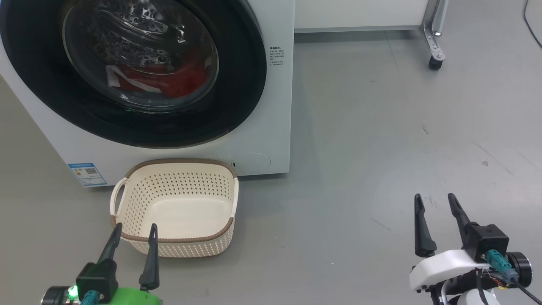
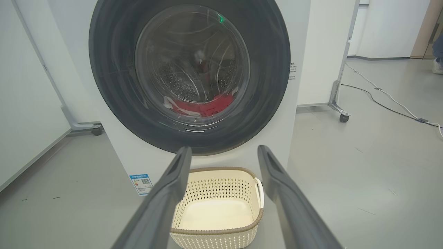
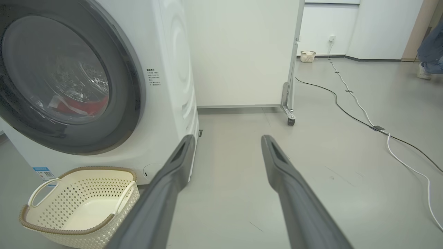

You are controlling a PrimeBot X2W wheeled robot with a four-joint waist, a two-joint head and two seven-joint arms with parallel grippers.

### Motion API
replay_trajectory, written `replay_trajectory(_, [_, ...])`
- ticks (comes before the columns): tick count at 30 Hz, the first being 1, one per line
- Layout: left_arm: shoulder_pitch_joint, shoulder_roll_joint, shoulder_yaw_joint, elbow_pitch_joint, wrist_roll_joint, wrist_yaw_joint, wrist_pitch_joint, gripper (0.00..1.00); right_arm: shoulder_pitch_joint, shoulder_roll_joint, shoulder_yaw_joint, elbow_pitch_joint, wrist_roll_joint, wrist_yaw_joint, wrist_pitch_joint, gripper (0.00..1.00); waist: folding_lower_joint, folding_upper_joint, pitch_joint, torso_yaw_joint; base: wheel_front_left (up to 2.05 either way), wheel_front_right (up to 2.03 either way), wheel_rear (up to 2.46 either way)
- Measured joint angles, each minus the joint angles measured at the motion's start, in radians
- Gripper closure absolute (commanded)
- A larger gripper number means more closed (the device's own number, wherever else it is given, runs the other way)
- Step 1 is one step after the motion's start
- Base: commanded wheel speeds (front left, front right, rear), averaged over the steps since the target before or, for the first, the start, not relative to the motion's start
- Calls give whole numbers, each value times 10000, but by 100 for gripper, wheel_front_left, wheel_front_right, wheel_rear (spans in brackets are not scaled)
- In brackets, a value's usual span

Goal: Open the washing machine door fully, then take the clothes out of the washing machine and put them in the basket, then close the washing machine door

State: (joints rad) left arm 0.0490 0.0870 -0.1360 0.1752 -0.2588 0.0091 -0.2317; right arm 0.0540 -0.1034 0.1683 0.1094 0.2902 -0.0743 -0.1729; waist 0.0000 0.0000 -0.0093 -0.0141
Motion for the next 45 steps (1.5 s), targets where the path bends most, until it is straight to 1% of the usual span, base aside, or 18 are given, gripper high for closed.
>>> replay_trajectory(2, [23,-61,25,96,65,73,-100,0,0,-2,63,0,-257,-13,-2,0,0,0,-2,-18,0,0,0])
replay_trajectory(3, [31,-71,27,132,132,98,-146,0,0,-2,96,0,-412,-90,-17,0,0,0,-3,-26,0,0,0])
replay_trajectory(5, [31,-69,23,178,424,125,-176,0,-1,0,138,2,-558,-92,-90,0,0,0,-3,-39,0,0,0])
replay_trajectory(8, [30,-71,17,320,497,125,-176,0,-1,4,142,58,-558,-165,-90,0,0,0,-6,-48,0,0,0])
replay_trajectory(18, [29,-81,19,694,497,125,-176,0,-13,23,117,190,-556,-165,-94,0,0,0,-29,-44,0,0,0])
replay_trajectory(45, [-10,-157,102,1024,575,107,-176,0,-56,73,98,380,-535,-167,-222,0,0,0,-74,22,0,0,0])
